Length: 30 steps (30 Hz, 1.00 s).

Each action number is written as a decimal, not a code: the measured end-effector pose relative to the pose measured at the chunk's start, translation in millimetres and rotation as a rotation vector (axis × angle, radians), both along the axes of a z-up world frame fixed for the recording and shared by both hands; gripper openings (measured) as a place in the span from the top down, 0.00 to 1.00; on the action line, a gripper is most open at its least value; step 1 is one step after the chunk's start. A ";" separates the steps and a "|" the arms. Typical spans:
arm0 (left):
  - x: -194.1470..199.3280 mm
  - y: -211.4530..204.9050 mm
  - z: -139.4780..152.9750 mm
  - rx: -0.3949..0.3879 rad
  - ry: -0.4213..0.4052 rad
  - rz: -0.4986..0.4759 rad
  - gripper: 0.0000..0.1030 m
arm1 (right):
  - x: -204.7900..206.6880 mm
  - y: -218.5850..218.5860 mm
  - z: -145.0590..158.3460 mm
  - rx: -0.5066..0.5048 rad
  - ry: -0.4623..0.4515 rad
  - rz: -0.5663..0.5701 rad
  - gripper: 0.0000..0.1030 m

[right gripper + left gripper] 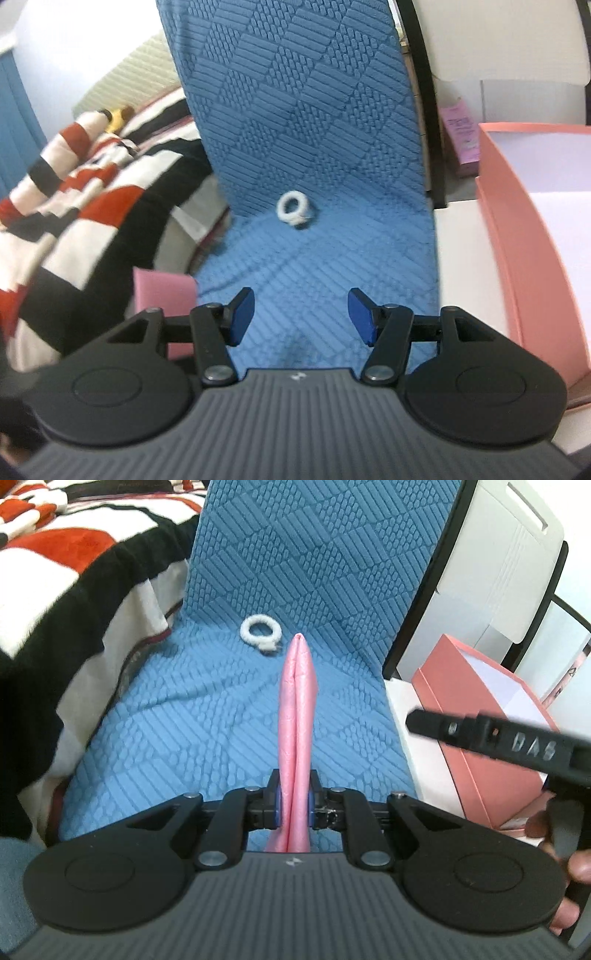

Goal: Fold shopping bag
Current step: 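Move right tool to the white fabric ring and grasp it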

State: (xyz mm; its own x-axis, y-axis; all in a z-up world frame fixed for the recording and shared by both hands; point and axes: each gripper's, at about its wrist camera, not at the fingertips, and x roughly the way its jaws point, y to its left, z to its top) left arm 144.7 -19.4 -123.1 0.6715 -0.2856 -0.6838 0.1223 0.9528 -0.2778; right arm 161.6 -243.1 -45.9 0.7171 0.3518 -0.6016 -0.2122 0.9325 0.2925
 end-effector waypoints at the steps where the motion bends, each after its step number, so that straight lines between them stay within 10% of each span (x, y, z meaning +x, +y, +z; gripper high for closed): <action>1: 1.1 1.1 1.8 0.003 -0.010 0.001 0.86 | 0.1 2.3 -1.0 -0.016 0.001 -0.007 0.42; 9: 17.3 13.1 8.6 0.005 -0.060 0.017 0.86 | 5.2 14.9 6.7 -0.109 -0.039 -0.035 0.38; 13: 31.1 20.2 5.6 0.006 -0.057 0.023 0.86 | 19.4 18.1 3.3 -0.107 -0.031 -0.064 0.13; 27: 89.6 34.9 -25.0 0.036 0.003 0.032 0.86 | 131.9 50.6 -32.2 -0.034 0.047 0.021 0.15; 30: 99.5 38.7 -32.5 0.022 0.027 0.033 0.86 | 158.9 60.5 -39.3 -0.058 0.059 0.030 0.33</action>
State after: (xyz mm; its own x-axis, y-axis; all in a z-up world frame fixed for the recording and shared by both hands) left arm 244.2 19.2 -155.6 0.6611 -0.2482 -0.7080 0.0834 0.9622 -0.2593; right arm 320.5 -182.6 -85.2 0.6693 0.3356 -0.6628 -0.2240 0.9418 0.2506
